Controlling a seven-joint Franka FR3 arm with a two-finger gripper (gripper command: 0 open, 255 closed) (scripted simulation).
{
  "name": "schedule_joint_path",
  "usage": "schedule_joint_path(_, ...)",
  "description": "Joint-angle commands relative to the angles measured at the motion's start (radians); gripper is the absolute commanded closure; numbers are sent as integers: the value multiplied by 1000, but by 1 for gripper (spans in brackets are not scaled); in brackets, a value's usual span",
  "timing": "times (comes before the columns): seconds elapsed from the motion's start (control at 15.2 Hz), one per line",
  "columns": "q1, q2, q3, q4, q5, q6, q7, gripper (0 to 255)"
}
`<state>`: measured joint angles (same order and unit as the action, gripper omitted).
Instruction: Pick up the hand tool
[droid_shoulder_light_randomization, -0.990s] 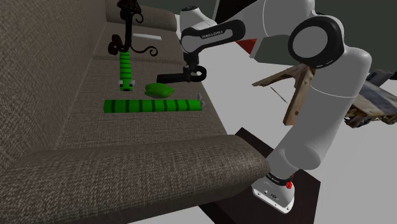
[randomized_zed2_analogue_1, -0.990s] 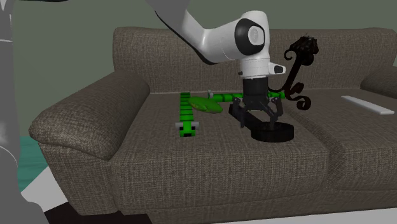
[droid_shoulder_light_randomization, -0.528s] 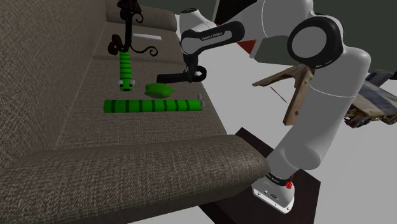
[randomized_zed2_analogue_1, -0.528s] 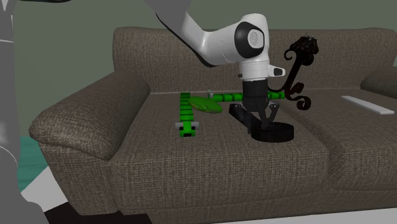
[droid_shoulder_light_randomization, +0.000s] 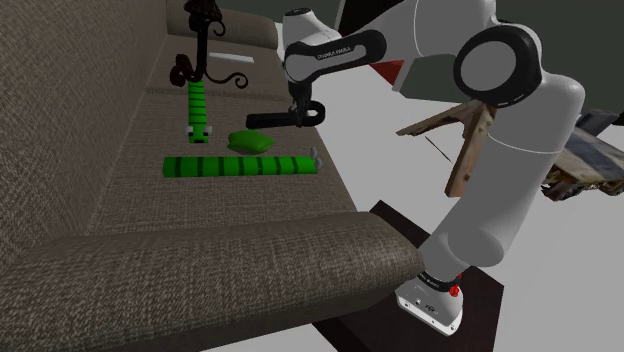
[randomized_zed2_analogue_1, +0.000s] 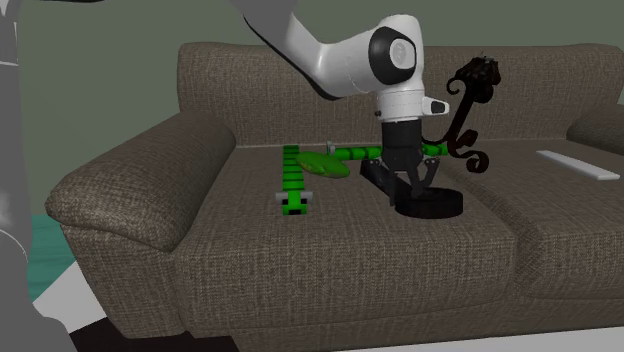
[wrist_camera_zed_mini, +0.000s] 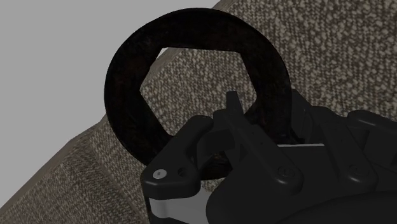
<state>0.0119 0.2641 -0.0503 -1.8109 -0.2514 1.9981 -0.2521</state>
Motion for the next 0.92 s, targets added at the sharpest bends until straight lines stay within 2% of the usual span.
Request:
schedule_joint_path(0.0, 0, -10, 0, 12, 2, -21, -6, 255)
schedule_joint_path(0.73, 3, -47, 2, 109, 11, -152, -35, 255)
schedule_joint_path(0.86, 3, -48, 2, 110, 11, -154, -36, 255)
